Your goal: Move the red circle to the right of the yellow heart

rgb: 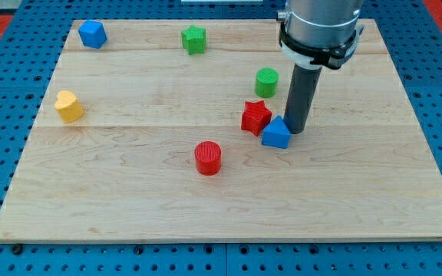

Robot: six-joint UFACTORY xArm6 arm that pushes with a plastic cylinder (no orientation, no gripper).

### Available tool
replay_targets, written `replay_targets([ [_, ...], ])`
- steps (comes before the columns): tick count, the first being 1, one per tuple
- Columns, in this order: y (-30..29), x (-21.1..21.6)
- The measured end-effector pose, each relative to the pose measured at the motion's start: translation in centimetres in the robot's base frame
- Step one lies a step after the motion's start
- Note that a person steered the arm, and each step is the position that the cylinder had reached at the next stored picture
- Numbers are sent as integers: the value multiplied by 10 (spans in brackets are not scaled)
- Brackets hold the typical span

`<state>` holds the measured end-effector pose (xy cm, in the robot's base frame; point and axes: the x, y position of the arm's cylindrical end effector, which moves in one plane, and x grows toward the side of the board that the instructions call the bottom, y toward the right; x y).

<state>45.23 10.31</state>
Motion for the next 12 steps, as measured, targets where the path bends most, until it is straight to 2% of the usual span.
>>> replay_targets([
  [1,5,25],
  [2,-9,94],
  [3,-71,84],
  [4,-82,40],
  [5,-134,42],
  [6,-144,73],
  [8,-140,71],
  [10,-139,107],
  [11,-150,108],
  [12,-198,80],
])
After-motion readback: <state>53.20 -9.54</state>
